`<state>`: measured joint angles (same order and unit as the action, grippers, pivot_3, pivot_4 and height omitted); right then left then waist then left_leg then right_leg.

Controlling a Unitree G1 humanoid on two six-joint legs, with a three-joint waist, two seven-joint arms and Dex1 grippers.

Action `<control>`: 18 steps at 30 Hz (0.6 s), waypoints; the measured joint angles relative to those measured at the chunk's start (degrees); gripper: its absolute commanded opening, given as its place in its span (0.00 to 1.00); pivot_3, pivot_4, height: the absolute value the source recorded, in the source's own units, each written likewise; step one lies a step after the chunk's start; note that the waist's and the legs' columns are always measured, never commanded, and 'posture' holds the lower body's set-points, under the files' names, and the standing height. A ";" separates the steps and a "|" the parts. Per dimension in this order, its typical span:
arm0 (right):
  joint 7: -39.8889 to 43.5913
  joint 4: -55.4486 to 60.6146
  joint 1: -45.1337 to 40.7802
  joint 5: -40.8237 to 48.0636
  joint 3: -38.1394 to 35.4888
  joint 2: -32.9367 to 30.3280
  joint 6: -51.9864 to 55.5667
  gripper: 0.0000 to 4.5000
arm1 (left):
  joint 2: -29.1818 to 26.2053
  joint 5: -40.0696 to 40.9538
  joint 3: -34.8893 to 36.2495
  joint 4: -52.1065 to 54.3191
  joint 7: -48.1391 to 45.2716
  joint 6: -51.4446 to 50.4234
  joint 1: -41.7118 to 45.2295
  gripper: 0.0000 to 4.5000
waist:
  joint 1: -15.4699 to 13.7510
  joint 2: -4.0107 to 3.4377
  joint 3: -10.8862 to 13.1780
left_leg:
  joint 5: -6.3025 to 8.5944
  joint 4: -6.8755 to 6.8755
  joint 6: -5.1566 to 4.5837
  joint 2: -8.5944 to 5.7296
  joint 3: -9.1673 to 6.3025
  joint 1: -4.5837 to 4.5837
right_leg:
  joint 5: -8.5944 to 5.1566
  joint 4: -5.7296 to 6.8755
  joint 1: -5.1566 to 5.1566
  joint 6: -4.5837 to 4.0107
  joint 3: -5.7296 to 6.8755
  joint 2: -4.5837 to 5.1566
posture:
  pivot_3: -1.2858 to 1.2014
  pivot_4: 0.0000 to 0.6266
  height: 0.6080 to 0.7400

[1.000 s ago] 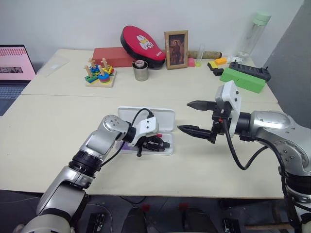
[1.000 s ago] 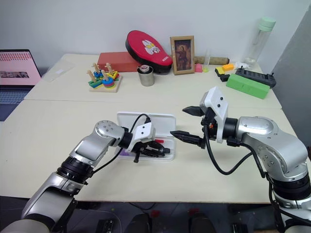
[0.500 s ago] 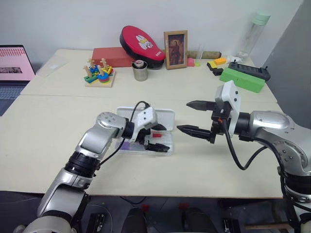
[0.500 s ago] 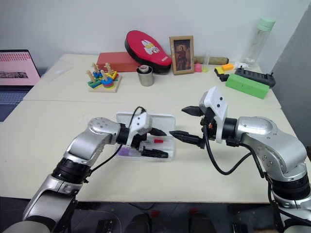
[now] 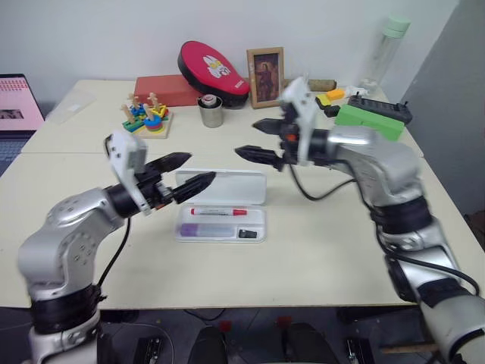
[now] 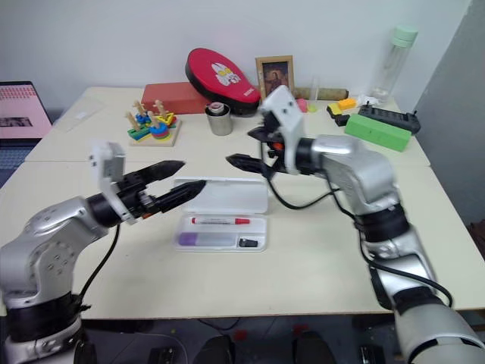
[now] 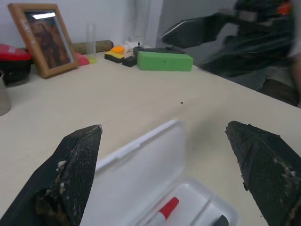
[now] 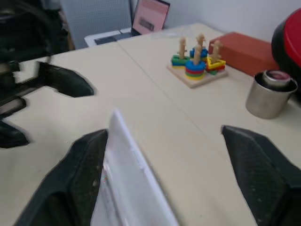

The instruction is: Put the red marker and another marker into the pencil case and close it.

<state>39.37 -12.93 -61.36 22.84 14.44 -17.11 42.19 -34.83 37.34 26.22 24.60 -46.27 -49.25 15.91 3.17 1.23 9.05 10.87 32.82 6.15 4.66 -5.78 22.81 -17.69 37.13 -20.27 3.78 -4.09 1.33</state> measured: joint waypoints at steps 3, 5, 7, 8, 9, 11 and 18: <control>0.04 -7.78 -1.78 -3.94 0.66 2.27 -3.86 0.58 | -1.67 1.09 4.29 1.73 1.90 -0.07 -4.19 1.00 | -0.76 0.02 -0.01 | 0.01 0.01 0.03 -0.06 0.04 0.04 | 0.00 -0.10 0.02 0.00 0.01 0.08 | 0.52 0.24 1.00; 0.01 -11.82 -2.72 -6.45 1.21 3.52 -6.27 0.46 | -2.04 1.97 6.13 2.48 2.68 0.00 -6.94 1.00 | -0.99 0.05 -0.03 | 0.02 0.00 0.04 -0.07 0.11 0.05 | 0.01 -0.12 0.01 0.00 -0.02 0.10 | 0.52 0.24 1.00; 0.18 -14.61 -3.13 -8.60 1.75 4.62 -8.39 0.35 | -2.19 2.80 7.74 2.89 3.19 0.17 -9.27 1.00 | -1.13 0.04 -0.02 | 0.02 -0.01 0.04 -0.03 0.10 0.04 | 0.00 -0.09 -0.02 0.00 -0.01 0.06 | 0.52 0.24 1.00; 0.34 -15.75 -3.17 -9.50 2.12 4.83 -9.35 0.28 | -2.25 3.05 8.33 2.91 3.36 0.42 -9.98 1.00 | -1.22 0.04 -0.01 | 0.02 -0.02 0.04 -0.03 0.08 0.04 | 0.00 -0.07 -0.03 -0.01 0.01 0.06 | 0.52 0.24 1.00; 0.52 -17.00 -3.24 -10.59 2.51 5.13 -10.11 0.26 | -2.56 3.32 9.01 2.93 3.53 0.70 -10.73 1.00 | -1.25 0.03 -0.01 | 0.02 -0.02 0.04 -0.01 0.07 0.03 | 0.00 -0.06 -0.03 -0.01 0.01 0.04 | 0.52 0.24 1.00; 0.83 -18.85 -3.24 -12.15 2.61 5.79 -11.12 0.16 | -3.20 4.26 10.24 2.94 4.00 0.97 -11.29 1.00 | -1.25 0.00 0.01 | 0.02 -0.01 0.04 -0.01 0.09 0.03 | 0.00 -0.05 -0.03 0.00 0.00 0.04 | 0.52 0.24 1.00; 3.58 -19.80 -2.99 -15.62 3.49 6.75 -12.73 0.01 | -4.50 6.86 11.31 3.04 4.52 1.23 -13.72 1.00 | -1.20 -0.06 0.04 | 0.02 -0.03 0.04 -0.01 0.09 0.04 | 0.00 -0.07 -0.04 0.00 0.00 0.04 | 0.52 0.24 1.00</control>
<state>42.95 -32.73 -64.35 7.21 17.94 -10.36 29.46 -39.32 44.20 37.53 27.64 -41.75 -48.01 2.19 1.98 1.18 9.09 10.89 32.80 6.20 4.64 -5.69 22.84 -17.69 37.06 -20.31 3.78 -4.10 1.38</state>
